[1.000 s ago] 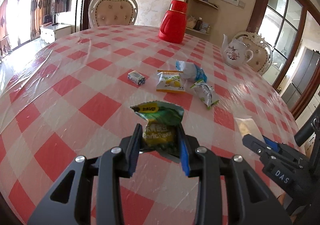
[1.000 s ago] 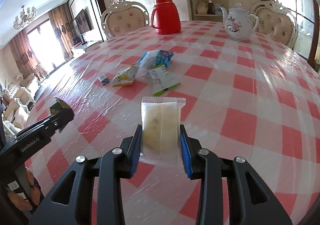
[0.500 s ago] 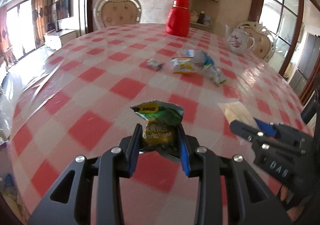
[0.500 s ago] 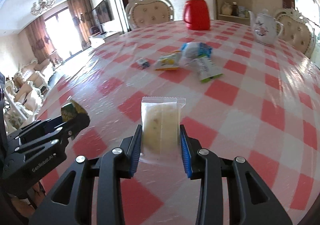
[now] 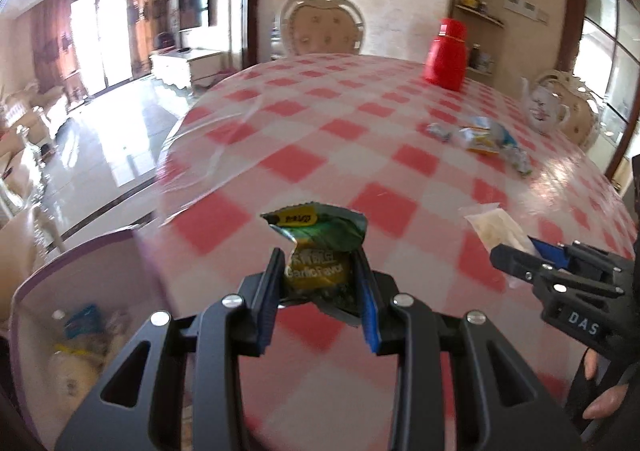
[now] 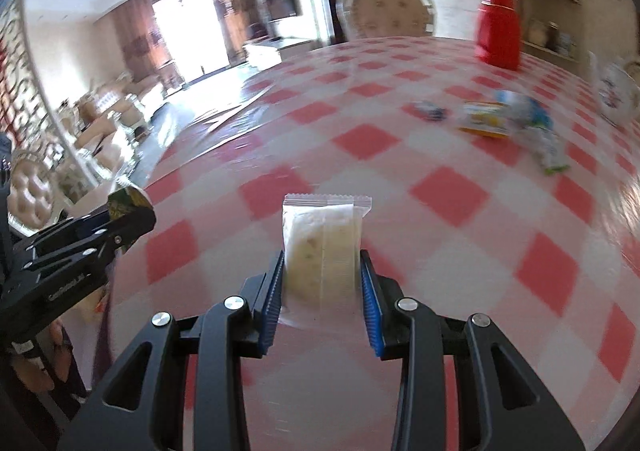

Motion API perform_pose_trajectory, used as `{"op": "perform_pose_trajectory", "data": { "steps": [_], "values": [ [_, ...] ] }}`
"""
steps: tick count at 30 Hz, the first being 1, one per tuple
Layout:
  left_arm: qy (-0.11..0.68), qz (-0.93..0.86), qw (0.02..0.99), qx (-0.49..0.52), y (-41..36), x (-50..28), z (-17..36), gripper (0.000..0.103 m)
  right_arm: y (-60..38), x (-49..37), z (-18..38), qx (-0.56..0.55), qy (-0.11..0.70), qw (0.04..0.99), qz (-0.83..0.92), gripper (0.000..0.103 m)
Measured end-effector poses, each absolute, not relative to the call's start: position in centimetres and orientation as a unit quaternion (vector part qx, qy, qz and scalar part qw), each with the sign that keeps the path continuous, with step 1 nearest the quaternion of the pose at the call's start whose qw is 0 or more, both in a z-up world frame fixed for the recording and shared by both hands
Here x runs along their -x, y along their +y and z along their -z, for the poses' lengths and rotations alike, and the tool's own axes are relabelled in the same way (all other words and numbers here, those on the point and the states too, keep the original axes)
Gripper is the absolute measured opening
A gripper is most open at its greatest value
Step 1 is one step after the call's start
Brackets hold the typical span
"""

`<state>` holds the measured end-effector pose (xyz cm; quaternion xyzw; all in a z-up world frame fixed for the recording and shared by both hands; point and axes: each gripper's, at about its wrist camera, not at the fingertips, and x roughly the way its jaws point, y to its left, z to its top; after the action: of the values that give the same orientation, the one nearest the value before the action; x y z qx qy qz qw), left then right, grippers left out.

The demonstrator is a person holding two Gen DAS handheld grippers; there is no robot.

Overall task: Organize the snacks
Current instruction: 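Carry the white pastry bag and green bag over the lavender box with both grippers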

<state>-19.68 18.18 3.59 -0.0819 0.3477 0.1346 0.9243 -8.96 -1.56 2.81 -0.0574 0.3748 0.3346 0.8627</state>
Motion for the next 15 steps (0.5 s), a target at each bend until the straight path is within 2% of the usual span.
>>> {"op": "perform_pose_trajectory", "data": {
  "steps": [15],
  "values": [
    [0.380,-0.260,0.881,0.113,28.7,28.3,-1.7,0.035,10.9,16.7,-2.9,0.118,0.369,0.776,-0.497,0.035]
  ]
}}
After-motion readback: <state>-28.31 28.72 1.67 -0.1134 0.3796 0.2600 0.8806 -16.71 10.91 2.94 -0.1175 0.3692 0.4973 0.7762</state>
